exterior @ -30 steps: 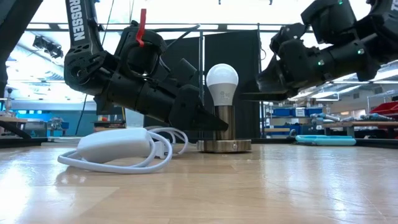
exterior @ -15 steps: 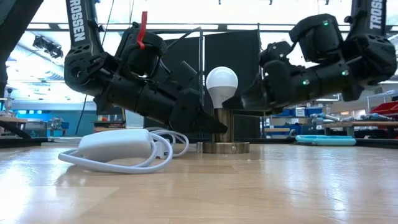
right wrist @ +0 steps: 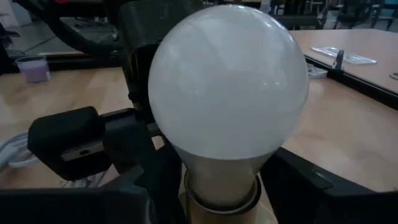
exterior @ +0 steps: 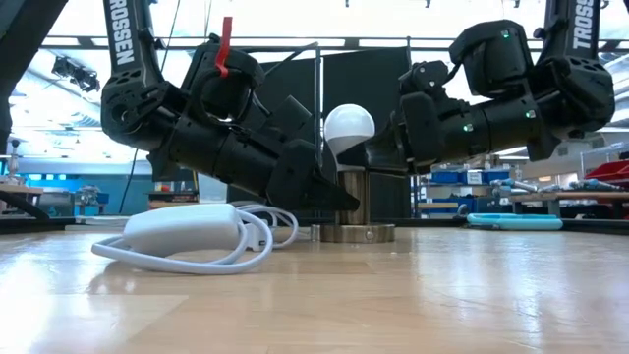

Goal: Screw lightbulb
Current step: Remove the white lightbulb from the silver lamp

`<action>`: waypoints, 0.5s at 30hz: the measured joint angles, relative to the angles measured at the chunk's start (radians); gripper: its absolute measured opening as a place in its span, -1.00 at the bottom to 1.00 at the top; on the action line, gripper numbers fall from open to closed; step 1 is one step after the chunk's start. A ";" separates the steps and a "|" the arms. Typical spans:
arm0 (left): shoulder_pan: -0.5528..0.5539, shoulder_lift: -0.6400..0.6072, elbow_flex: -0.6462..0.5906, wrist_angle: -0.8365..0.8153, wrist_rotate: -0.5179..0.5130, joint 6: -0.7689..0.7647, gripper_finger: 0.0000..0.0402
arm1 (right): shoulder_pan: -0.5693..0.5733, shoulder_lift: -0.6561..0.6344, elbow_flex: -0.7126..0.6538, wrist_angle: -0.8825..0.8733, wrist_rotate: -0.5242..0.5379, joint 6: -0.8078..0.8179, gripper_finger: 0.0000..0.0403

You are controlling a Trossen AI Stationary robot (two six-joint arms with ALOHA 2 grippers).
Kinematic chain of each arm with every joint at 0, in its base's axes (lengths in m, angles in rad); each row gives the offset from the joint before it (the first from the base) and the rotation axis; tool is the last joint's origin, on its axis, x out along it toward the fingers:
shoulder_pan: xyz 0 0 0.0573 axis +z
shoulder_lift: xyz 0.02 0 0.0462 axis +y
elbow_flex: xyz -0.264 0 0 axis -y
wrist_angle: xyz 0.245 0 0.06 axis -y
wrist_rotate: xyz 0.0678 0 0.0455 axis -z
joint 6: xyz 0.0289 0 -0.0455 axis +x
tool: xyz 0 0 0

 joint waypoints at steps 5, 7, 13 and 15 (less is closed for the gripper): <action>0.000 0.000 0.000 -0.002 0.000 0.000 -0.06 | -0.007 0.000 -0.001 -0.002 -0.004 -0.002 -0.17; 0.000 0.000 0.000 -0.002 -0.001 -0.001 -0.06 | -0.007 0.000 -0.001 -0.003 -0.006 -0.002 -0.19; 0.000 0.000 -0.001 -0.004 0.000 -0.001 -0.06 | -0.013 0.000 -0.004 -0.003 -0.041 0.009 -0.18; 0.000 0.000 -0.001 -0.005 0.000 -0.001 -0.06 | -0.023 0.000 -0.013 0.004 -0.072 0.015 -0.18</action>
